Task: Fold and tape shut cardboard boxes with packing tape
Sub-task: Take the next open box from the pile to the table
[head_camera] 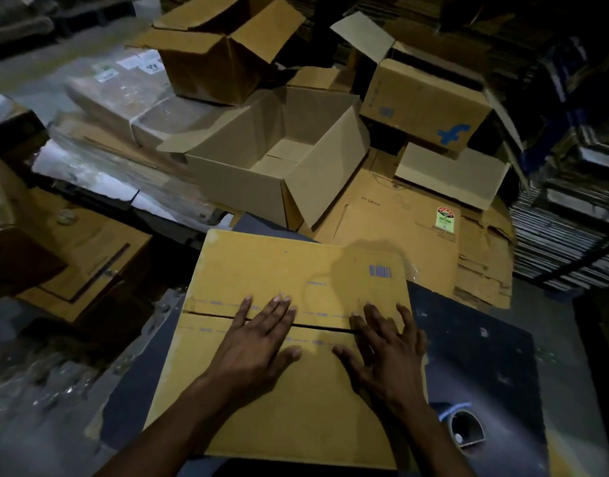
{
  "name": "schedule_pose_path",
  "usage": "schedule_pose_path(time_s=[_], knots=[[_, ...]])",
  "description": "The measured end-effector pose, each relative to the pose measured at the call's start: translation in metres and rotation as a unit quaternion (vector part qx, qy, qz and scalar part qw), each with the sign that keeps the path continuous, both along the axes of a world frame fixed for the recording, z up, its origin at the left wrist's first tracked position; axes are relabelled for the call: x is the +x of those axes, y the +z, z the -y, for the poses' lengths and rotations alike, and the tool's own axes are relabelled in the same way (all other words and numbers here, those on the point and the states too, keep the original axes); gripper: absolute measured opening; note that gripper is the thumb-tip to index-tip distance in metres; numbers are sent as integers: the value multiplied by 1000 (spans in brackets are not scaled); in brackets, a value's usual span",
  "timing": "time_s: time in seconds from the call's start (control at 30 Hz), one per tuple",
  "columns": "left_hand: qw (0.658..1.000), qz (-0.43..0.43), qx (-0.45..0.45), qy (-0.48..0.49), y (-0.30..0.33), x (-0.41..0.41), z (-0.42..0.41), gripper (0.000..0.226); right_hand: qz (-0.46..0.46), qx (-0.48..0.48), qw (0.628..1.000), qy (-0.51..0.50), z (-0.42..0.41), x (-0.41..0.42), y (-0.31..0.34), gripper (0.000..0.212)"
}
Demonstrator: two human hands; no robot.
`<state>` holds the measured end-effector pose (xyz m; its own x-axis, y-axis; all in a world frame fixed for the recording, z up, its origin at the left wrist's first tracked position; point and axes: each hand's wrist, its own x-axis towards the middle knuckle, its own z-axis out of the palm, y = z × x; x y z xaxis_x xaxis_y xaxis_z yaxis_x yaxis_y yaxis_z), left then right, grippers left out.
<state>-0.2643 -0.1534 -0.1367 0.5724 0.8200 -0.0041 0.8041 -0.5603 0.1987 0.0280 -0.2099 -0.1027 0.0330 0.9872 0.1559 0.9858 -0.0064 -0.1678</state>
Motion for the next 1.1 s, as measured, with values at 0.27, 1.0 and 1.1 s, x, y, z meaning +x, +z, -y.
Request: schedule_pose_path(time_s=[0.27,1.0,1.1], knots=[[1000,-3,-1,-22,-17,7,-13,63,-48,-26,998,-20,-13,2,-17,66],[999,22,-2,28,-21,85,-6,67,-7,-338,935,-107,91,261,-118,52],[999,32,4,34,-15,88,-3,65,-62,-229,958,-160,95,258,-45,42]])
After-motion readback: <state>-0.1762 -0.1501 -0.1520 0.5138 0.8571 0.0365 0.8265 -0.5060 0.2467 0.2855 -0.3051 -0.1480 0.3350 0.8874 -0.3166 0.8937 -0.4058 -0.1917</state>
